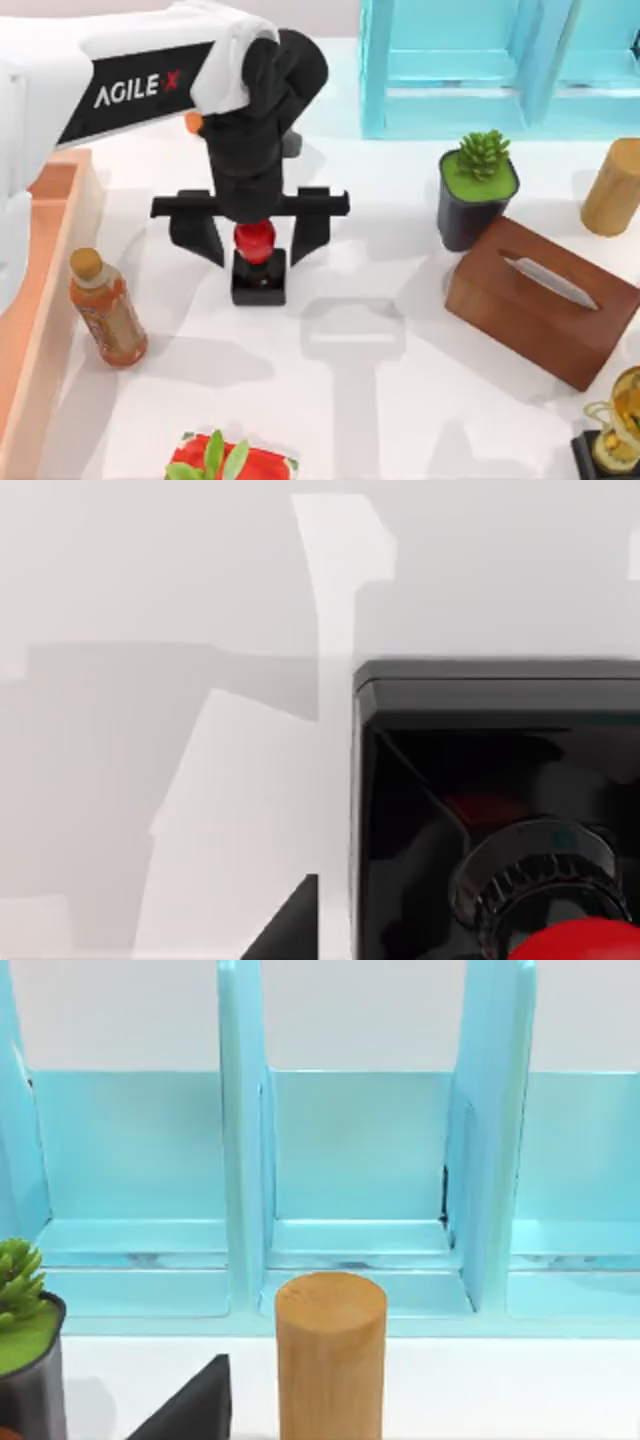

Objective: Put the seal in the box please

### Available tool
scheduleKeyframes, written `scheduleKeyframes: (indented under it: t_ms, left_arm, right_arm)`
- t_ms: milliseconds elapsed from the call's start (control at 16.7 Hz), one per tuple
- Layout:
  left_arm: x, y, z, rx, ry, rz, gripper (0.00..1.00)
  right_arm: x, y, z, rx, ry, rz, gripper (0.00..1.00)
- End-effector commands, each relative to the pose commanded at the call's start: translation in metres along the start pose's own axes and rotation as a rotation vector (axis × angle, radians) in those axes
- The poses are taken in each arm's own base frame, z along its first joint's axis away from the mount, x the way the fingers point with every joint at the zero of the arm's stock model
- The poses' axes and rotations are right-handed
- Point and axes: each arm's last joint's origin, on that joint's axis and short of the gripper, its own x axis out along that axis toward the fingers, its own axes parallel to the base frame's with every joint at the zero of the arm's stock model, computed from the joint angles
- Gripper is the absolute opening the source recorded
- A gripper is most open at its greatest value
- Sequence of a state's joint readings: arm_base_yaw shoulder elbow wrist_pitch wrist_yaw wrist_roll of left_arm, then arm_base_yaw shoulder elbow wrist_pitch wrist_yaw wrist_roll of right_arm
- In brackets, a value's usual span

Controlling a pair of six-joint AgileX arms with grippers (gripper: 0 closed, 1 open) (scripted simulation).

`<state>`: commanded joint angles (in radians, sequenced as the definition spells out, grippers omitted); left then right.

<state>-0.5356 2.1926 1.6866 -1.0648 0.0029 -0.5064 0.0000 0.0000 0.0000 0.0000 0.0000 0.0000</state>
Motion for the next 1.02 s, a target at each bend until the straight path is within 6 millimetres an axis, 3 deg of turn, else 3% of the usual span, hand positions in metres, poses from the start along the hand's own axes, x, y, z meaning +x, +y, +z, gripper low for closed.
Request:
scheduleKeyframes:
  t_ms: [420,1020]
  left_arm:
    - [0.0000,0.0000,0.0000,0.000,0.000,0.000,0.02]
    - [-0.0012,-0.0001,0.0003,0.001,-0.001,-0.001,0.00]
  right_arm:
    - [0.0000,0.0000,0.0000,0.000,0.000,0.000,1.00]
    - [0.0000,0.0000,0.0000,0.000,0.000,0.000,1.00]
